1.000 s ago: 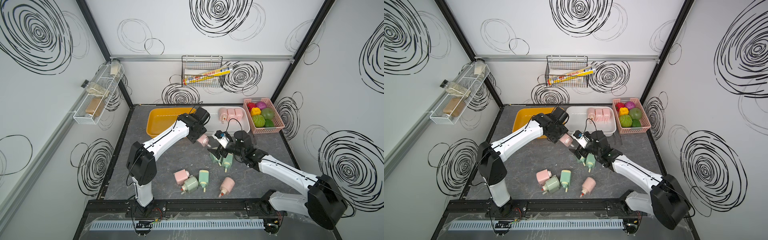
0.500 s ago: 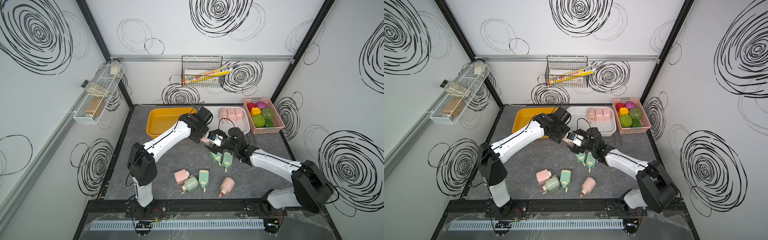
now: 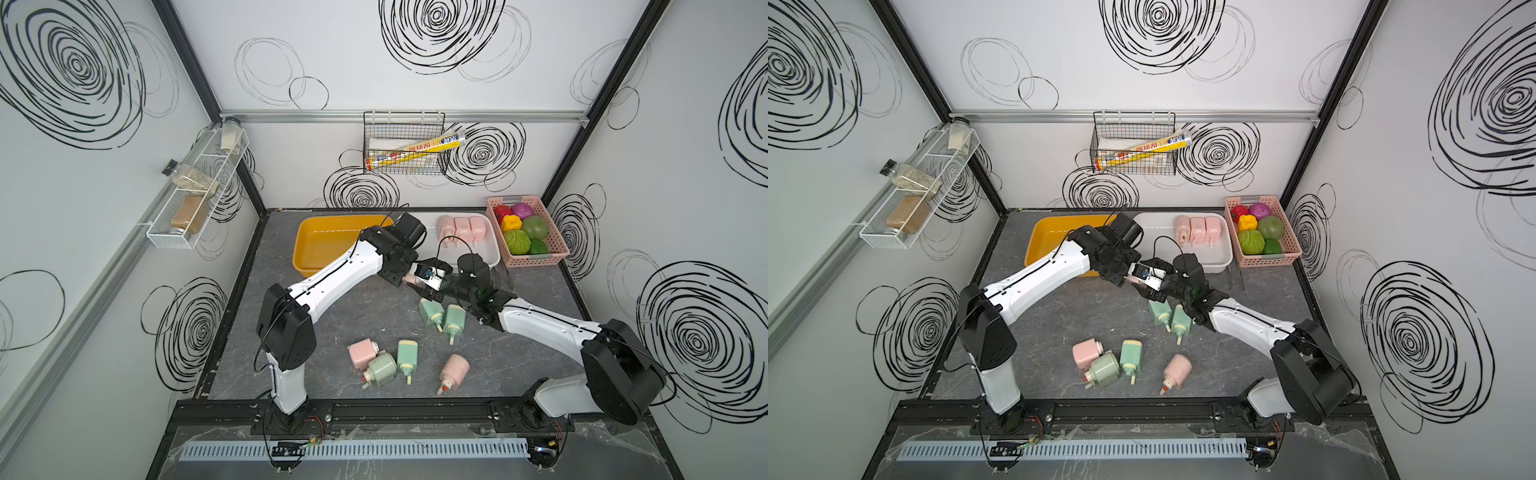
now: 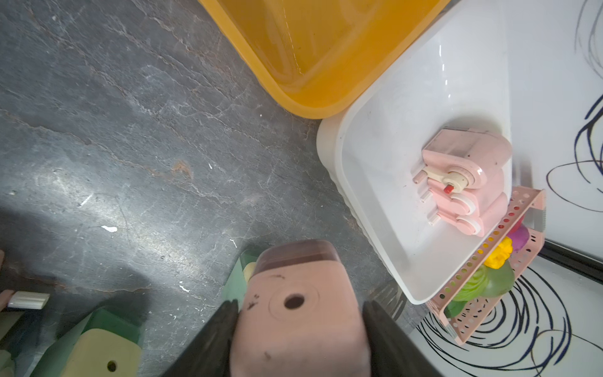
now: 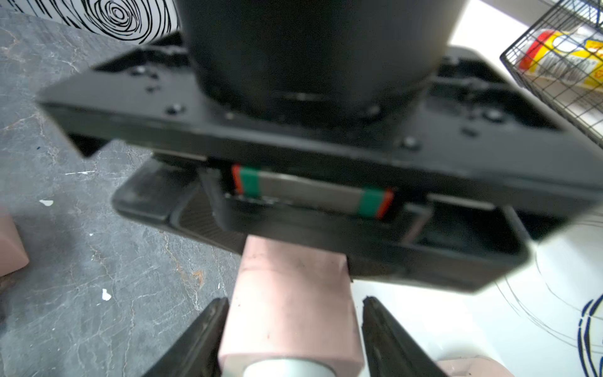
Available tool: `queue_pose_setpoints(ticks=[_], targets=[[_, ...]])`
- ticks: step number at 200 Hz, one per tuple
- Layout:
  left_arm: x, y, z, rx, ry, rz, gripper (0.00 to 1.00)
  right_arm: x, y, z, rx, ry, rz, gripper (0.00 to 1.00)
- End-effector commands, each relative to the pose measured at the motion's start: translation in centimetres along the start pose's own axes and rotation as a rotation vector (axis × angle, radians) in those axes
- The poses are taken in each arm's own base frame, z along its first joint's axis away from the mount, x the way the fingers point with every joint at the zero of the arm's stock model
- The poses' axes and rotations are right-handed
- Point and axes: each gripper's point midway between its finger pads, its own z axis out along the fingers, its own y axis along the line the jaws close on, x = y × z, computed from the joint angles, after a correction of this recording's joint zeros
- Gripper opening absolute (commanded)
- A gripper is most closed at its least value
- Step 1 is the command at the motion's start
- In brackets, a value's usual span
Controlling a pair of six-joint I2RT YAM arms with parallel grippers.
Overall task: Place the pencil sharpeners by color into the storage box
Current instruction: Pick up the pencil sharpener from the center of the board.
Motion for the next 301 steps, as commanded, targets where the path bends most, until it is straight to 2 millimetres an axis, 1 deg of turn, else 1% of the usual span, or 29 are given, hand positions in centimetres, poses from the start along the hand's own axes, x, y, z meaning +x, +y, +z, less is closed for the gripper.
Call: queue_pose_setpoints(ticks=[1,13,41,55,67,83,89,91,97,104,105,108,114,119,124,137,143,154,158,185,206,222,242,268,301], targets=[[0.1,-0.2,-0.2,-0.006,0.014,-0.020,0.00,-1.6,-0.1,-0.2,-0.008,-0.051,-0.024,0.61],[0.3,-0.2,0.1,-0.009,0.034,-0.021,0.00,-1.4,0.1,0.0,-0.023,-0.034,-0.025,0.58],[0.6,-0.3,0.4,-0.007,0.051,-0.015,0.00,-0.5,0.4,0.4,-0.043,0.000,-0.029,0.56],[0.5,-0.3,0.6,-0.005,0.050,-0.013,0.00,-0.6,0.7,0.5,-0.066,-0.001,-0.029,0.46],[0.4,-0.6,0.6,0.002,0.047,-0.005,0.00,-0.6,0.7,0.6,-0.080,0.003,-0.032,0.32],[-0.1,-1.0,0.5,0.017,0.032,0.013,0.00,-0.4,0.6,0.7,-0.099,0.020,-0.032,0.17],[-0.4,-1.3,0.5,0.026,0.025,0.022,0.00,-0.3,0.4,0.6,-0.102,0.024,-0.027,0.10],[-0.6,-1.4,0.6,0.028,0.021,0.024,0.02,-0.2,0.3,0.6,-0.102,0.025,-0.025,0.08],[-0.9,-1.6,0.5,0.037,0.013,0.033,0.19,-0.1,0.1,0.5,-0.103,0.023,-0.019,0.00],[-1.5,-2.0,0.4,0.053,-0.006,0.049,0.44,0.2,-0.3,0.3,-0.101,0.024,-0.007,0.00],[-1.5,-2.1,0.4,0.055,-0.008,0.052,0.46,0.2,-0.4,0.3,-0.101,0.024,-0.006,0.00],[-1.8,-2.3,0.3,0.062,-0.020,0.061,0.57,0.2,-0.6,0.2,-0.098,0.023,-0.003,0.00],[-2.4,-2.7,0.0,0.074,-0.051,0.080,0.71,0.3,-1.0,0.1,-0.097,0.021,0.004,0.00],[-3.0,-3.0,-0.3,0.084,-0.085,0.095,0.80,0.5,-1.3,0.0,-0.094,0.023,0.010,0.00],[-3.6,-3.3,-0.6,0.094,-0.123,0.108,0.87,0.6,-1.6,-0.1,-0.090,0.025,0.015,0.00],[-5.2,-3.7,-1.6,0.113,-0.214,0.128,0.95,1.0,-2.3,-0.3,-0.078,0.033,0.022,0.00],[-5.8,-3.8,-2.0,0.125,-0.242,0.132,0.97,1.2,-2.8,-0.4,-0.071,0.035,0.026,0.00],[-6.7,-4.0,-2.2,0.144,-0.265,0.134,1.00,1.7,-3.5,-0.4,-0.058,0.045,0.036,0.00],[-6.9,-4.1,-2.3,0.152,-0.266,0.137,0.99,1.8,-3.9,-0.4,-0.049,0.048,0.039,0.00],[-8.3,-4.7,-1.4,0.187,-0.239,0.207,0.99,3.2,-6.2,0.2,0.011,0.095,0.078,0.00],[-8.8,-5.6,-0.2,0.193,-0.220,0.358,0.99,4.0,-8.4,1.2,0.069,0.129,0.139,0.00],[-9.1,-6.0,0.8,0.169,-0.237,0.495,0.99,4.1,-10.3,1.9,0.125,0.143,0.203,0.00],[-9.3,-6.3,1.9,0.176,-0.250,0.600,0.99,4.2,-12.4,2.9,0.188,0.144,0.261,0.00],[-9.9,-7.0,2.2,0.208,-0.287,0.682,0.99,5.1,-15.6,3.8,0.334,0.164,0.348,0.00],[-10.6,-7.9,2.3,0.228,-0.326,0.772,0.99,6.1,-17.9,4.2,0.477,0.169,0.421,0.00]])
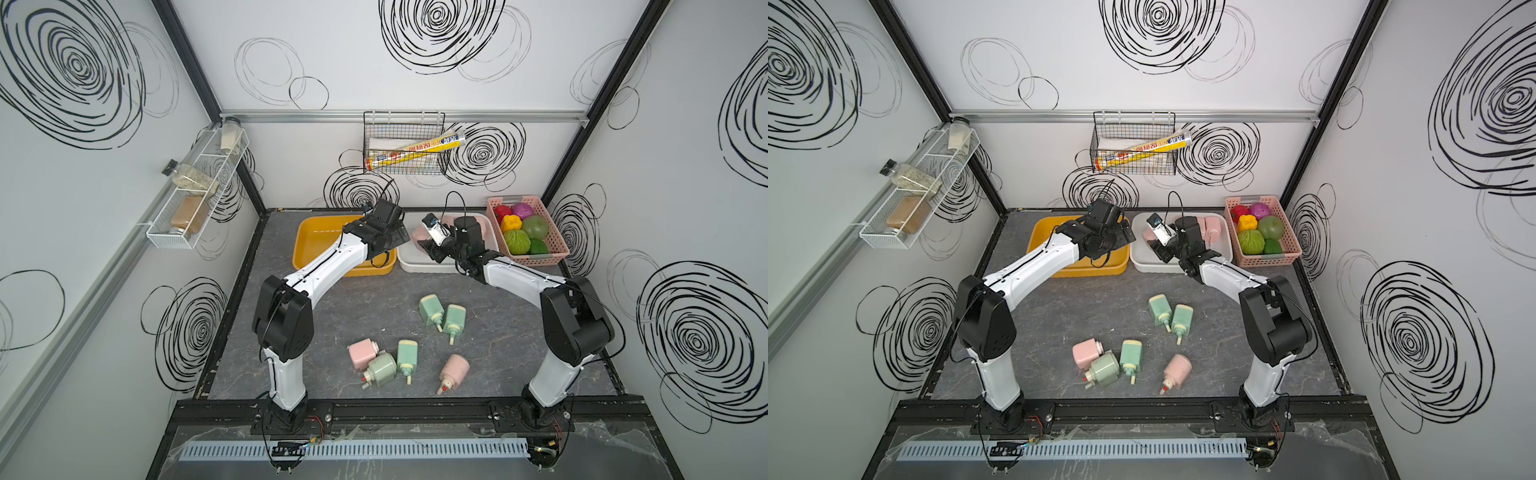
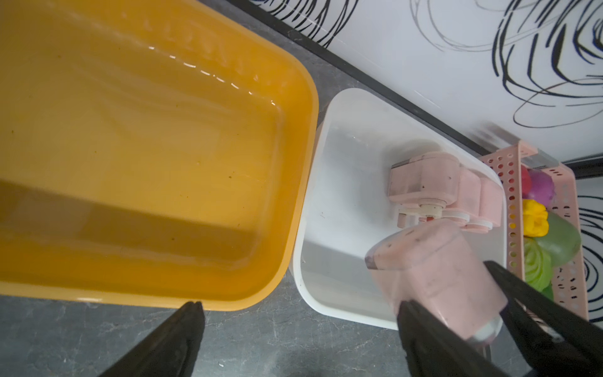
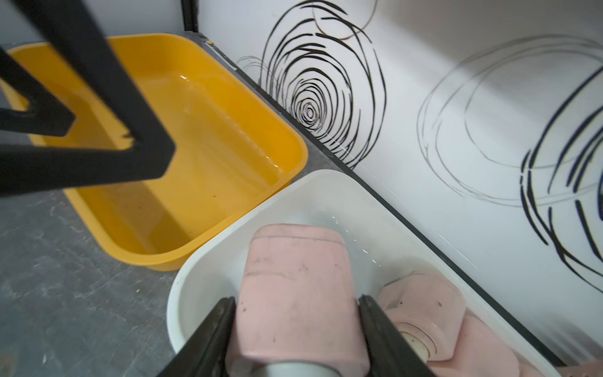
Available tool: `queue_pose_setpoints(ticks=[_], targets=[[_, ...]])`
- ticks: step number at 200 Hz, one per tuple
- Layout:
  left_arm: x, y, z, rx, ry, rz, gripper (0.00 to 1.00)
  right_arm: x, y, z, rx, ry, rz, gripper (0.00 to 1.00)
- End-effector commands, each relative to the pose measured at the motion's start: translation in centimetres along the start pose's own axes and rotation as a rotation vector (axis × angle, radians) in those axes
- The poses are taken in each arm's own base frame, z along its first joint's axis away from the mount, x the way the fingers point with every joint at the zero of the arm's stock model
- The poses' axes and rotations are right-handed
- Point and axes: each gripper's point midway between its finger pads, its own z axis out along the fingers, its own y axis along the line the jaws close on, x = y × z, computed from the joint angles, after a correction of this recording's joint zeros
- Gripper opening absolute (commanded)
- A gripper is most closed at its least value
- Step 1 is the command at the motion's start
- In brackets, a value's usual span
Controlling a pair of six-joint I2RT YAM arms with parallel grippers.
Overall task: Place the pencil sharpeners by color into the storage box
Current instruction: Pick up the pencil sharpener from the center of the board, then place the pencil sharpener in the storage box.
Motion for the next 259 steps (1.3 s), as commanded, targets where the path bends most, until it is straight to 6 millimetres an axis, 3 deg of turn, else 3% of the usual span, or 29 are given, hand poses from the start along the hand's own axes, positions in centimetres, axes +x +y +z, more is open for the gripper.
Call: queue_pose_setpoints(ticks=[1,45,98,144,189,259], targets=[[-1.6,-0.6,0.9,0.038,-0.061,0.122,0.99,-2.3,-3.1,0.3,0.161,-0.067,0.106,0.00],[-2.5,-0.8,1.4,0.043,-0.116,0.222,0.99,-1.4,-5.5,1.6,0.293,-0.099,0.300,0.00],[-1.1,-1.5,4.0,0.153,-0.048,0.233,0.99,-0.6,-6.6,4.5,0.423,-0.128,0.376,0.00],[-0.5,-0.6,7.0,0.114,-0.013,0.241,0.99,0.7,-8.2,6.0,0.573,-0.139,0.421,0.00],[0.1,0.2,9.1,0.090,0.011,0.230,0.99,2.7,-7.6,8.4,0.553,-0.116,0.428,0.00],[0.9,2.9,11.8,0.018,0.055,0.193,0.99,5.1,-8.3,8.9,0.637,-0.110,0.436,0.00]])
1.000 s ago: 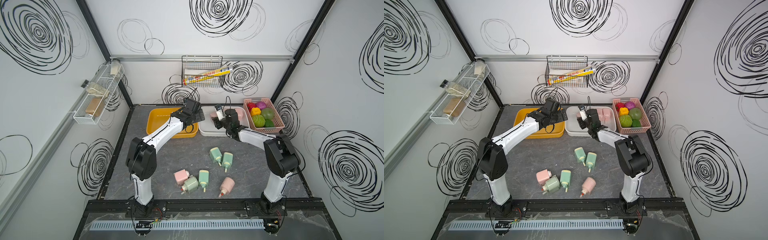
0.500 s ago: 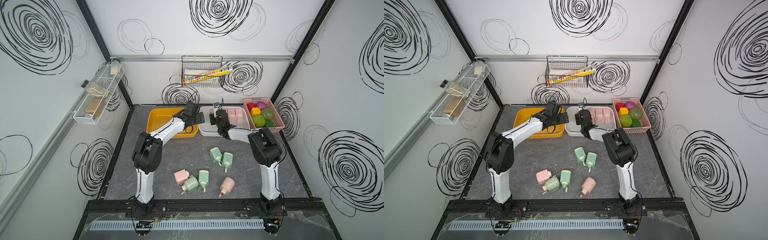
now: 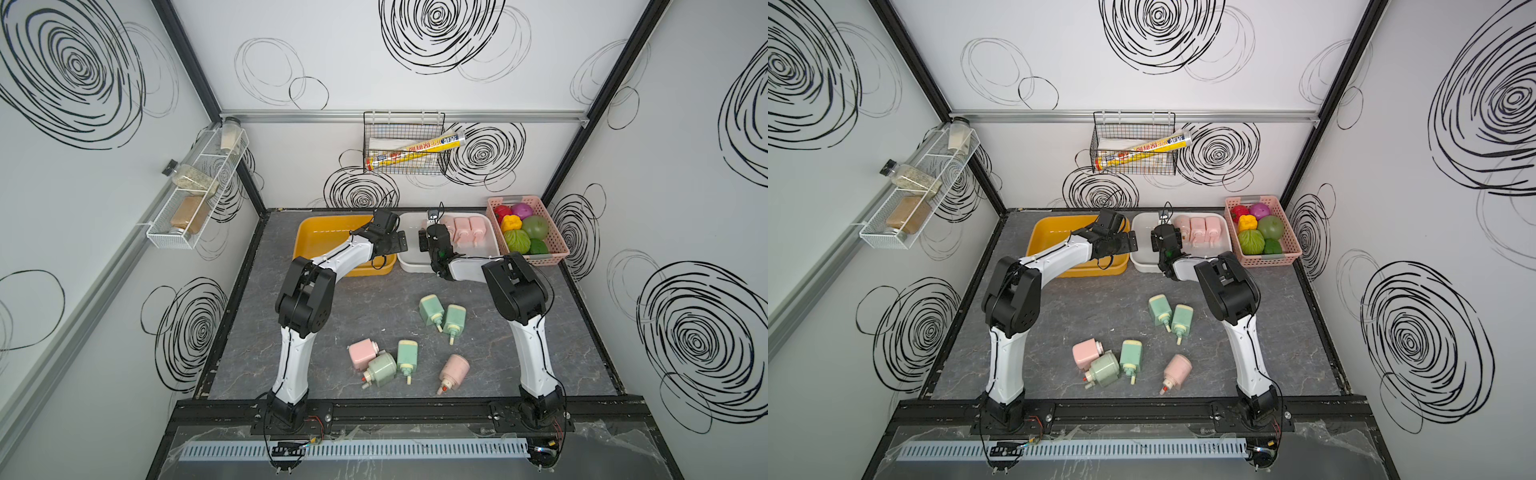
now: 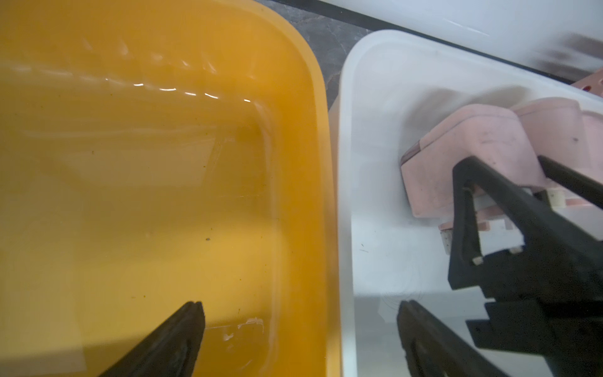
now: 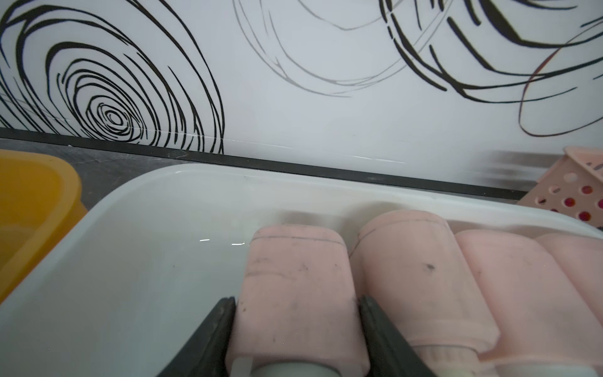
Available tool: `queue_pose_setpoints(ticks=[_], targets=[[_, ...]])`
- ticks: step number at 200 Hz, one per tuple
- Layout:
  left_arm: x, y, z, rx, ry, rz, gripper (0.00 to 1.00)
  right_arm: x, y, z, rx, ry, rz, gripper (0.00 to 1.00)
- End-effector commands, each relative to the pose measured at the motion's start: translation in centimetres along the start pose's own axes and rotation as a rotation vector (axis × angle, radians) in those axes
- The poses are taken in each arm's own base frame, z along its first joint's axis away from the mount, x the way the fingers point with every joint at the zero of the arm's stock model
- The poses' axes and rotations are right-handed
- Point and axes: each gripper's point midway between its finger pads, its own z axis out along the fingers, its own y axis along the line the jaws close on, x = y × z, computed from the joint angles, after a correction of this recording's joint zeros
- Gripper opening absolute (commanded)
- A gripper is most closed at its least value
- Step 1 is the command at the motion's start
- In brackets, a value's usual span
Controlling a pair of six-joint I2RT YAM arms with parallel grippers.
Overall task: Place the pencil sharpeners by color into the storage box
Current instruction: Place the pencil sharpener in the storage box.
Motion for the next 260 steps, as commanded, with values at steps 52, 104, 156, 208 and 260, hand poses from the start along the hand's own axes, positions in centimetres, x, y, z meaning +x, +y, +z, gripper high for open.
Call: queue_pose_setpoints(ticks=[52,104,156,208,260], targets=[[0.1,1.4,1.7,-0.043,0.008,-0.022,0.99,-1.9,-1.0,1.1,0.093,-0.054,0.067,0.22],[0.3,1.7,1.8,-0.053,0.022,-0.027,0.99,-1.5,-0.7,1.3,0.094,-0.023,0.051,0.56],[0.6,2.5,1.8,-0.064,0.032,-0.037,0.99,-1.0,-1.1,1.2,0.114,0.009,0.044,0.66],[0.8,2.8,2.1,-0.058,0.041,-0.044,0.99,-1.5,-1.0,1.1,0.113,0.014,0.026,0.69],[0.6,2.4,2.2,-0.043,0.047,-0.040,0.99,-4.7,0.2,-0.3,0.003,0.033,0.001,1.00]])
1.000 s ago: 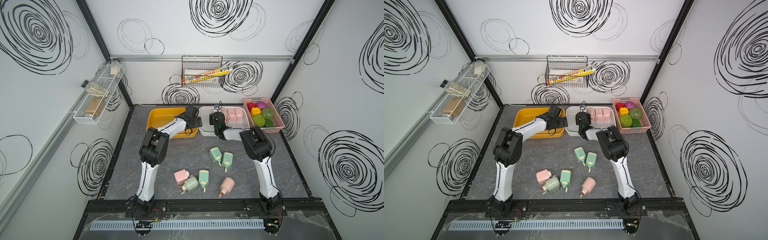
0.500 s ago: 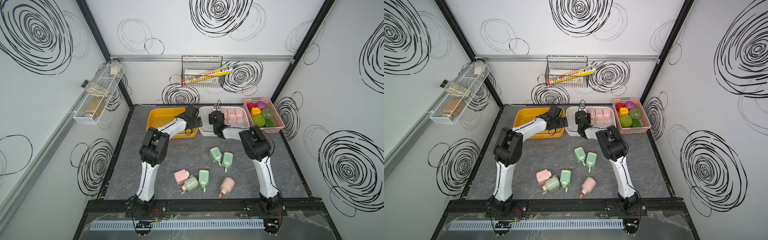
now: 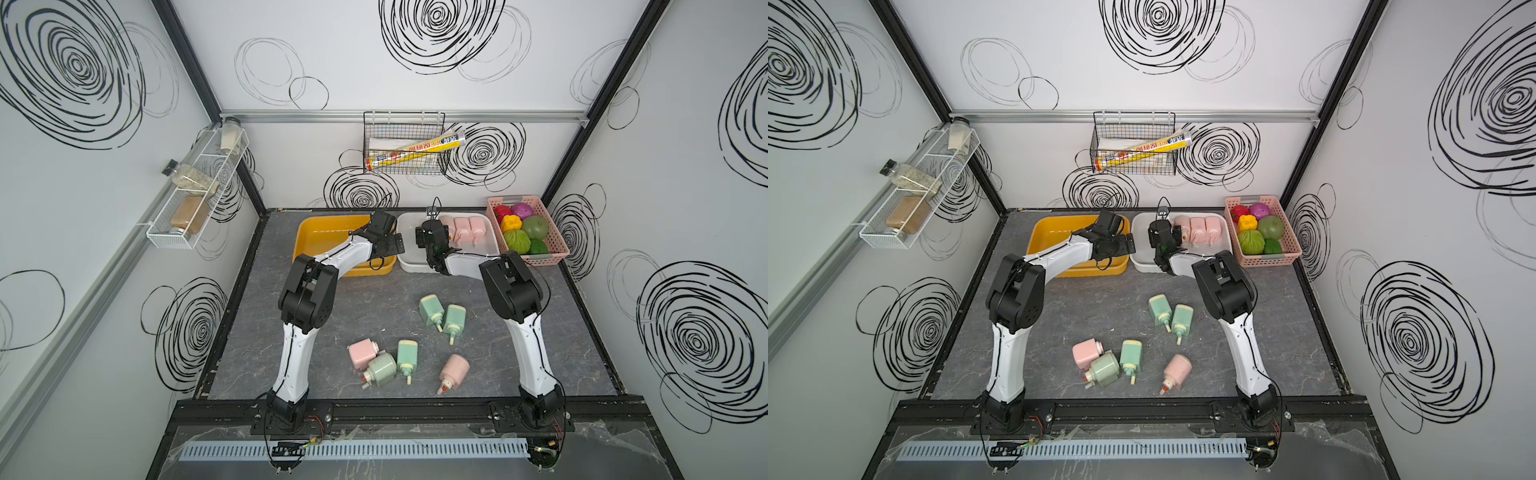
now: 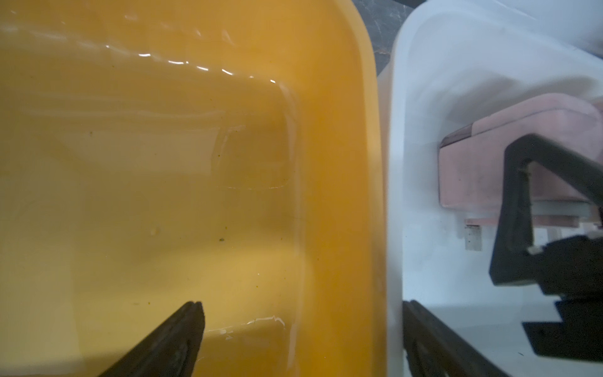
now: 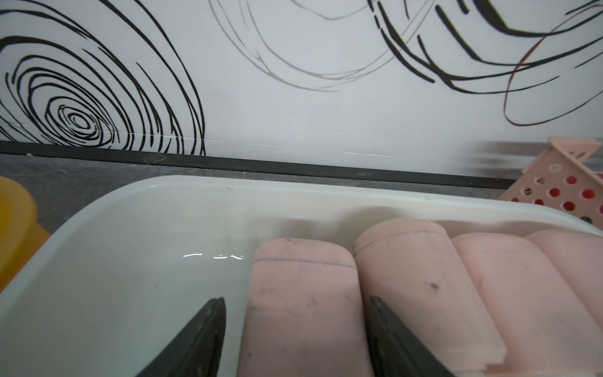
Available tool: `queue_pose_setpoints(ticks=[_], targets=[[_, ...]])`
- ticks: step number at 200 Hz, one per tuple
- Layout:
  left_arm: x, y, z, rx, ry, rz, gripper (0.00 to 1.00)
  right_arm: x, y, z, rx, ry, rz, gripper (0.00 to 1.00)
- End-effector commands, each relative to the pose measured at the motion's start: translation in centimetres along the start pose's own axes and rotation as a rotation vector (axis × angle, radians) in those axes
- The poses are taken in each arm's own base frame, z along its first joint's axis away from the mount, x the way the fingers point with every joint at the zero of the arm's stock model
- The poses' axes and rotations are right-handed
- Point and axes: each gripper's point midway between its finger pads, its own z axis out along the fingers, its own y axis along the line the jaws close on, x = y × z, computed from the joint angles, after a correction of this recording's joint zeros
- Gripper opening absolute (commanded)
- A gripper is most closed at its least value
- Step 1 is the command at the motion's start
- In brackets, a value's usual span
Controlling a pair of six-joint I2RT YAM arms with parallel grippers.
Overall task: Place the pencil sharpeners by color into the storage box
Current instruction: Place the pencil sharpener in the storage box.
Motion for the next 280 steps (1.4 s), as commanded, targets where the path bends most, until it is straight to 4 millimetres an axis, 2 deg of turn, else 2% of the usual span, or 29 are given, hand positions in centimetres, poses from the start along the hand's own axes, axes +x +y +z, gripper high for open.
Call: queue_pose_setpoints(ticks=[1,50,71,131,166,230,280], targets=[[-0.2,1.0,0.8,-0.019,0.010,-0.013,0.99,-4.2,0.2,-1.5,-0.045,-0.020,-0.010,1.00],[0.0,0.8,1.1,-0.014,0.025,-0.013,0.99,-5.1,-0.4,-1.6,-0.072,0.052,-0.084,1.00],[0.1,0.8,1.2,-0.014,0.031,-0.013,0.99,-4.7,0.0,-1.6,-0.124,0.104,-0.136,1.00],[0.4,0.3,1.8,0.009,0.056,-0.030,0.99,-3.9,-0.5,0.3,-0.086,0.244,-0.326,1.00],[0.6,0.6,2.3,-0.009,0.068,-0.034,0.99,-4.0,0.2,0.8,-0.090,0.270,-0.394,1.00],[0.7,0.9,2.5,-0.024,0.069,-0.046,0.99,-3.0,-0.5,1.3,0.024,0.320,-0.562,1.00],[0.8,1.2,2.6,-0.036,0.073,-0.048,0.99,-2.4,-0.4,1.6,0.040,0.336,-0.662,1.00]])
